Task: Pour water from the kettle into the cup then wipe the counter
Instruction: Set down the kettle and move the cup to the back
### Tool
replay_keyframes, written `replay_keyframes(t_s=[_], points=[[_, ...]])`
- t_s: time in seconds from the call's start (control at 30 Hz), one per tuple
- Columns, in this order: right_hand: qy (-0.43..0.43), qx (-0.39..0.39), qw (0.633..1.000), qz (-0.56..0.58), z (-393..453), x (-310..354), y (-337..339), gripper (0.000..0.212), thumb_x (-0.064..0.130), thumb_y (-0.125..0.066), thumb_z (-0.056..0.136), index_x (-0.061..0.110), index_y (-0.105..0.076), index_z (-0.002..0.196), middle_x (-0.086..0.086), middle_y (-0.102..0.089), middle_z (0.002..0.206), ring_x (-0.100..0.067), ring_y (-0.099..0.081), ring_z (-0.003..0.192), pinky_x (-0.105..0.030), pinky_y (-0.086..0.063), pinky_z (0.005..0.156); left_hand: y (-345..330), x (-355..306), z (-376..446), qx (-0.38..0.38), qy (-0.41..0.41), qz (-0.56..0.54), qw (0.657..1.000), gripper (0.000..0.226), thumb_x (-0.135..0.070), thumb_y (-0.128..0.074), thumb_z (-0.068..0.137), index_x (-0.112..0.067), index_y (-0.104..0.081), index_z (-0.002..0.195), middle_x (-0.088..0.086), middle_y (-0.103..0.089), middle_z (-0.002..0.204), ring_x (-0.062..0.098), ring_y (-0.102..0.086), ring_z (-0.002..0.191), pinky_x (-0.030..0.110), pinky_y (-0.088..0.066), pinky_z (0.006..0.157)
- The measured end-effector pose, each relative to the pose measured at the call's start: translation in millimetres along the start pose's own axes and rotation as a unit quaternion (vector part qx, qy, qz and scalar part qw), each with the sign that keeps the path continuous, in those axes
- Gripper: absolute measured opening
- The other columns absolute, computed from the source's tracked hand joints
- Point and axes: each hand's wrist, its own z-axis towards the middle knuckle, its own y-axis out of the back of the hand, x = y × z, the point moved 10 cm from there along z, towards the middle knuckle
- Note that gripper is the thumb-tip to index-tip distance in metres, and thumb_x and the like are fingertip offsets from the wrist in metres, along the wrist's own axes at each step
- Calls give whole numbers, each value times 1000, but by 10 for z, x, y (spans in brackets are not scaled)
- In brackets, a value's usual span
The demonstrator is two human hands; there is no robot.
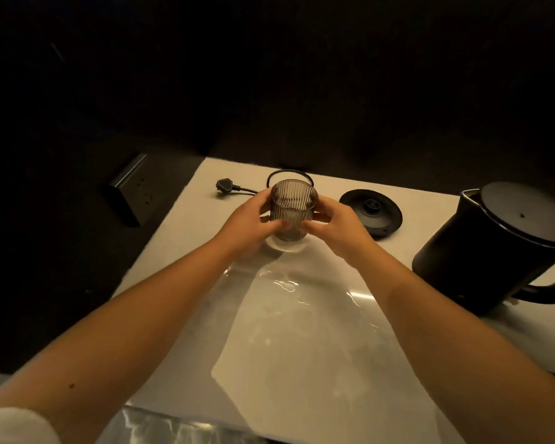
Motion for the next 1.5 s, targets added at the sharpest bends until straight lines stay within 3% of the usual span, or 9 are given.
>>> replay_keyframes(t_s=[0.27, 0.4, 0.87, 1.1, 1.37, 1.5], points=[[-13, 2, 1000, -7, 204, -34, -61, 54, 20, -75, 81, 17, -55, 131, 0, -66, 119, -16, -62, 108, -39, -52, 96, 58, 64, 225, 11, 10, 21, 1000, 67, -19, -72, 83, -22, -39, 142, -3, -51, 139, 12, -47, 128, 28, -41, 99], [-13, 11, 1000, -10, 213, -26, -109, 53, 19, -75, 81, 17, -56, 131, -1, -66, 120, -17, -61, 109, -36, -52, 94, 66, 132, 232, 17, 17, 28, 999, 69, -21, -72, 83, -22, -38, 143, -1, -50, 141, 15, -46, 129, 35, -41, 104], [-47, -1, 998, -30, 268, -168, -185, 61, 12, -71, 84, 18, -46, 140, -3, -62, 129, -17, -58, 115, -33, -47, 95, 40, 226, 275, 20, 22, 53, 998, 75, -16, -71, 84, -23, -31, 146, 0, -45, 146, 17, -42, 133, 31, -39, 101], [-48, -17, 994, -97, 366, -185, -186, 56, 17, -69, 86, 17, -49, 138, -5, -62, 130, -22, -57, 119, -39, -47, 98, 71, 242, 355, 5, 23, 96, 995, 77, -19, -72, 83, -23, -29, 147, 2, -45, 147, 21, -43, 133, 41, -42, 103], [-66, -23, 987, -148, 295, -198, -123, 66, 24, -69, 86, 14, -39, 144, -8, -56, 136, -25, -54, 122, -39, -44, 101, 81, 310, 316, 7, 33, 113, 993, 79, -26, -73, 82, -21, -28, 148, 2, -42, 148, 21, -42, 134, 40, -39, 105], [-47, -37, 977, -204, 147, -165, -18, 58, 33, -64, 90, 13, -44, 141, -8, -57, 136, -23, -56, 121, -38, -44, 101, 96, 298, 219, -2, 18, 163, 986, 77, -34, -70, 83, -22, -29, 147, 2, -42, 149, 20, -42, 133, 38, -38, 104]])
